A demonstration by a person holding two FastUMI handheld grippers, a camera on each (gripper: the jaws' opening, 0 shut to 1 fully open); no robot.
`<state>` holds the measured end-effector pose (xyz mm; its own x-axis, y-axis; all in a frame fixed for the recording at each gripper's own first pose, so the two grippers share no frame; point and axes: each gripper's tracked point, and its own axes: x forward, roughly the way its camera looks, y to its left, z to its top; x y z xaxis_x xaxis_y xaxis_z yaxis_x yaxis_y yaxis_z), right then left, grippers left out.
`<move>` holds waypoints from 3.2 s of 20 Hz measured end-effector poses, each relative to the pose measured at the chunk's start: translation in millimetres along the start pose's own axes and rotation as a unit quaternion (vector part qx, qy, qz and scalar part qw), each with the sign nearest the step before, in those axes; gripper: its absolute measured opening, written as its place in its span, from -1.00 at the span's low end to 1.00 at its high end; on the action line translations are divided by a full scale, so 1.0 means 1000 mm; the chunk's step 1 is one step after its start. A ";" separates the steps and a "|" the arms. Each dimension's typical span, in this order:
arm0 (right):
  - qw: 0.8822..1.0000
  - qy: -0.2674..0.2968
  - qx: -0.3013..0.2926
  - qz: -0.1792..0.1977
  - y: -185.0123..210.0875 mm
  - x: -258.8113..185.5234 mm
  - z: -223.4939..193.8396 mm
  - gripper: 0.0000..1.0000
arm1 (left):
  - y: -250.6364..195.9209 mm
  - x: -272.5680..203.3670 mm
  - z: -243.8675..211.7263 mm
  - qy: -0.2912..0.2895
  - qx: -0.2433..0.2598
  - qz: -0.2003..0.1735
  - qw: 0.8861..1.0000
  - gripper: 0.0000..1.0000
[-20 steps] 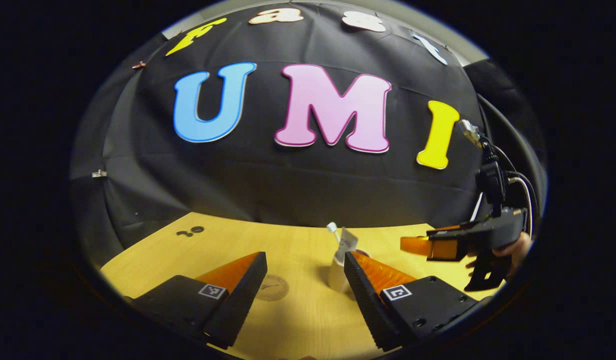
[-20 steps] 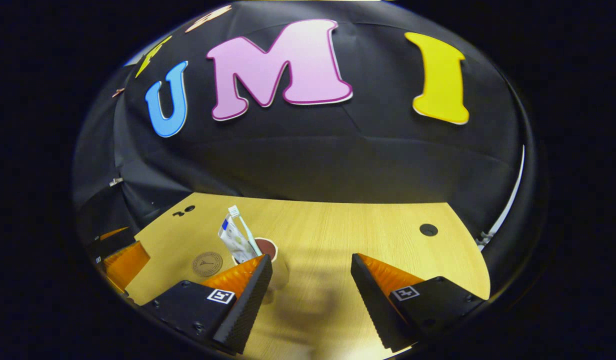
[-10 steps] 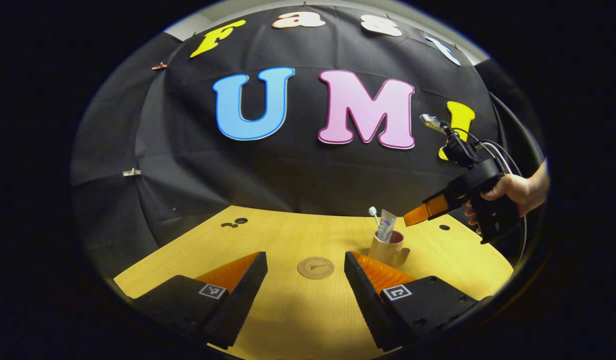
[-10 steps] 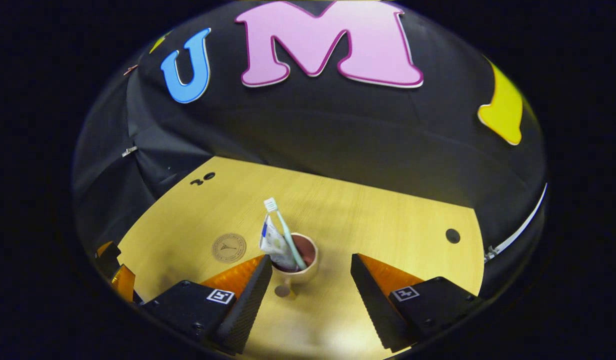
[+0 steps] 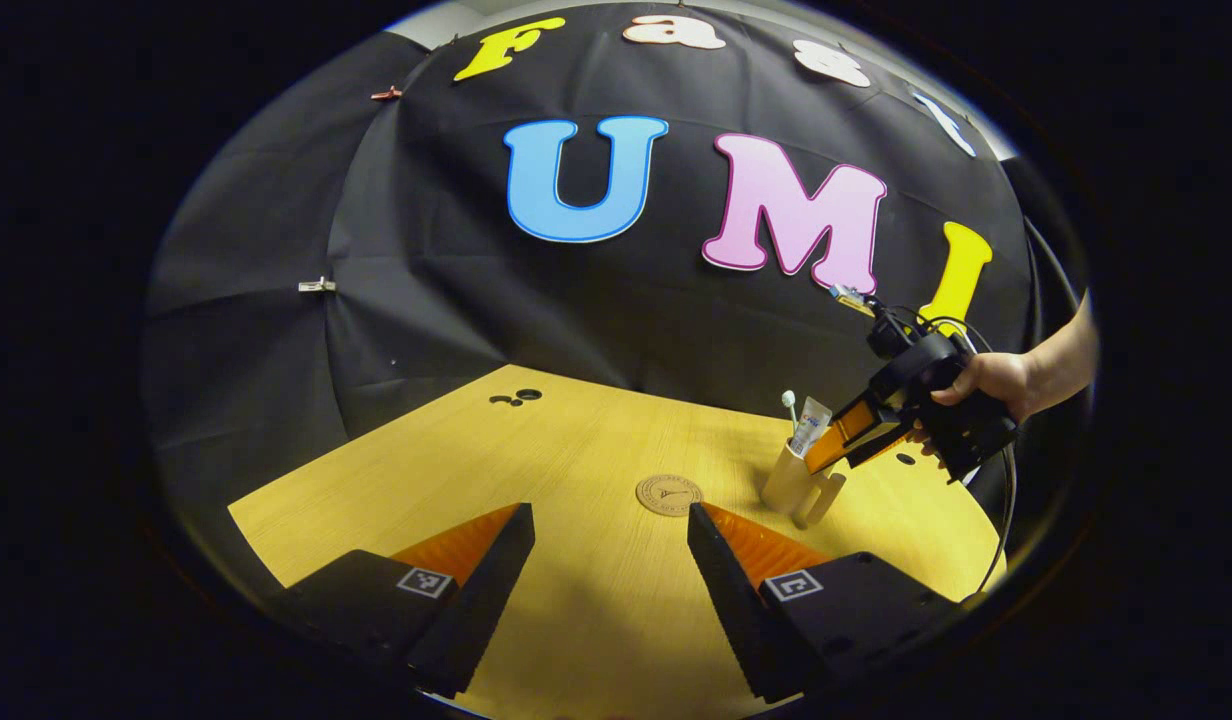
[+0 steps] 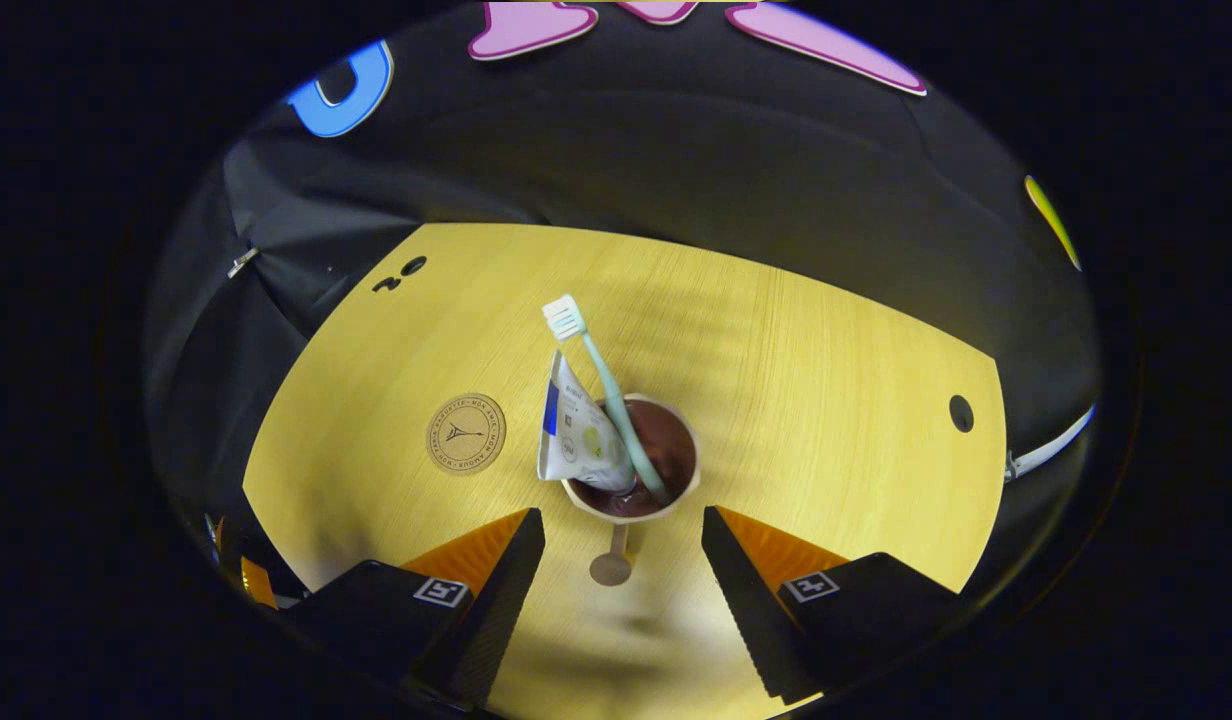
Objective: Put the toothbrush and toothpaste on the desktop into the cup, then pick up the cup and place it on the coaster on the desktop.
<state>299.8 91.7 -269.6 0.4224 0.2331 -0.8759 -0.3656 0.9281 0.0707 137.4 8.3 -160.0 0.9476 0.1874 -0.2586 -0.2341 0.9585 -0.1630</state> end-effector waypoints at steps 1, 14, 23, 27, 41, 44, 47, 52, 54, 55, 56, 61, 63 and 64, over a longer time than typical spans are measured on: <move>1.000 0.009 -0.002 0.000 0.000 0.008 -0.001 0.95 | 0.002 -0.002 -0.003 0.003 0.001 0.001 1.000 0.95; 0.995 0.096 -0.008 -0.018 -0.012 0.052 -0.025 0.62 | 0.001 -0.015 -0.023 0.041 0.017 -0.019 0.999 0.95; 0.993 0.119 -0.024 -0.004 -0.005 0.056 -0.038 -0.39 | -0.005 -0.012 -0.029 0.053 0.019 -0.028 0.998 0.95; 0.994 0.107 -0.009 0.001 0.000 0.054 -0.038 -0.30 | -0.004 -0.012 -0.035 0.060 0.022 -0.028 0.998 0.95; 0.996 0.050 -0.074 0.026 0.063 0.023 -0.001 -0.29 | -0.002 -0.010 -0.042 0.064 0.025 -0.037 0.997 0.94; 0.995 0.065 -0.078 0.027 0.078 0.032 -0.005 -0.30 | 0.005 -0.012 -0.050 0.073 0.020 -0.034 0.997 0.84; 0.994 0.063 -0.083 0.027 0.095 0.038 0.001 -0.30 | 0.016 -0.016 -0.058 0.082 0.011 -0.027 0.996 0.94; 0.992 0.062 -0.100 0.038 0.131 0.046 0.013 -0.30 | 0.040 -0.021 -0.064 0.091 0.004 -0.009 0.996 0.95; 0.991 0.065 -0.108 0.040 0.144 0.051 0.014 -0.30 | 0.048 -0.022 -0.062 0.089 -0.002 -0.001 0.996 0.94; 0.990 0.068 -0.117 0.041 0.149 0.055 0.013 -0.30 | 0.053 -0.023 -0.062 0.088 -0.004 0.003 0.996 0.95; 0.989 0.073 -0.122 0.042 0.156 0.061 0.009 -0.29 | 0.057 -0.024 -0.060 0.086 -0.006 0.007 0.996 0.96; 0.988 0.078 -0.132 0.030 0.160 0.072 0.006 -0.30 | 0.068 -0.029 -0.061 0.087 -0.015 0.019 0.996 0.95; 0.988 0.086 -0.130 0.024 0.159 0.077 0.002 -0.30 | 0.070 -0.031 -0.061 0.087 -0.015 0.021 0.996 0.95; 0.987 0.086 -0.131 0.021 0.158 0.080 0.001 -0.30 | 0.070 -0.032 -0.062 0.089 -0.015 0.022 0.996 0.95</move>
<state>276.7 256.8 -327.6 0.2628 0.1960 -0.9447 -0.5918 0.8061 0.0026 76.8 56.3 -222.5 0.8838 0.1856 -0.4295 -0.2833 0.9428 -0.1756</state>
